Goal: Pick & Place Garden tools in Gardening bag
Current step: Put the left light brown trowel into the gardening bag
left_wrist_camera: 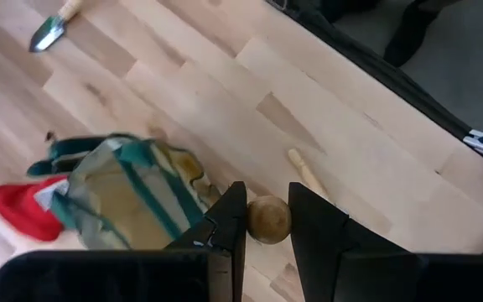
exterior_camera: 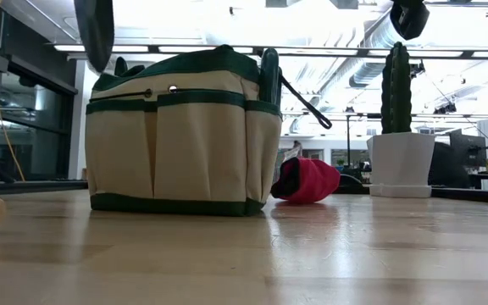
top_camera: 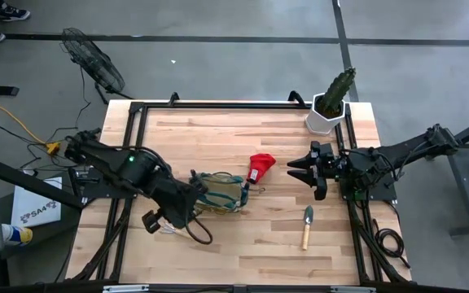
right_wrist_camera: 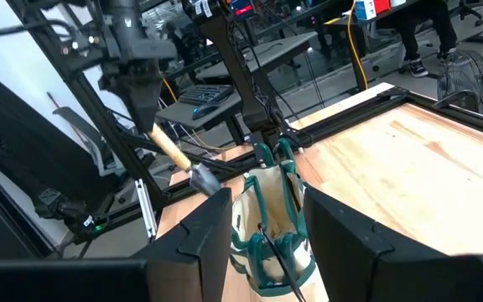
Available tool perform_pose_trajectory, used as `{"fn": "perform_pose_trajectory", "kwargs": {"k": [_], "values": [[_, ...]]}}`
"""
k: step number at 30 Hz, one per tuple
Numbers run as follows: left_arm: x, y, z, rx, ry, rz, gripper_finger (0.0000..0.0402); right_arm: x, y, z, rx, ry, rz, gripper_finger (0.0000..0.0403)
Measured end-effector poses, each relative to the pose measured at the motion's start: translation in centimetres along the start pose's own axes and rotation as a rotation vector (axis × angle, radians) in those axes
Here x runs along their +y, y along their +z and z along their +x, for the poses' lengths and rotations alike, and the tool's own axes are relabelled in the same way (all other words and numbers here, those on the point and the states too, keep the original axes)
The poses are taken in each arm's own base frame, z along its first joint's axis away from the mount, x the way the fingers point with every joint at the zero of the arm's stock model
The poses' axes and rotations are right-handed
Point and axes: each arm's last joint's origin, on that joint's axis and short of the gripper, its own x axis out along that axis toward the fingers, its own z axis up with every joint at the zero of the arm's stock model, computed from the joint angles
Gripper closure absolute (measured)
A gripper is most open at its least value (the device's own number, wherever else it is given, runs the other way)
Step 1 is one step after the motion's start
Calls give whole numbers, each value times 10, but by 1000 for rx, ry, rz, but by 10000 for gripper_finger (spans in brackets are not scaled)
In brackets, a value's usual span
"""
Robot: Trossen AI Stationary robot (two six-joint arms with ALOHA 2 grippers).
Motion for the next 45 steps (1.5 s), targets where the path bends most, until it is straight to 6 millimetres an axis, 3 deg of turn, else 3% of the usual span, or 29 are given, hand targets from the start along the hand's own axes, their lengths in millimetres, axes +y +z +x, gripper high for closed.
{"fn": "perform_pose_trajectory", "kwargs": {"k": [10, 22, 35, 45], "values": [[6, -5, 23, 18, 0, 25, 338, 0, 0, 0, 0, 0, 0, 261], [12, -10, 25, 41, 27, 2, 338, 0, 0, 0, 0, 0, 0, 261], [8, -13, 11, 2, 39, -17, 338, 0, 0, 0, 1, 0, -1, 261], [8, -16, 31, 27, 6, -42, 338, 0, 0, 0, 1, 0, -1, 261]]}}
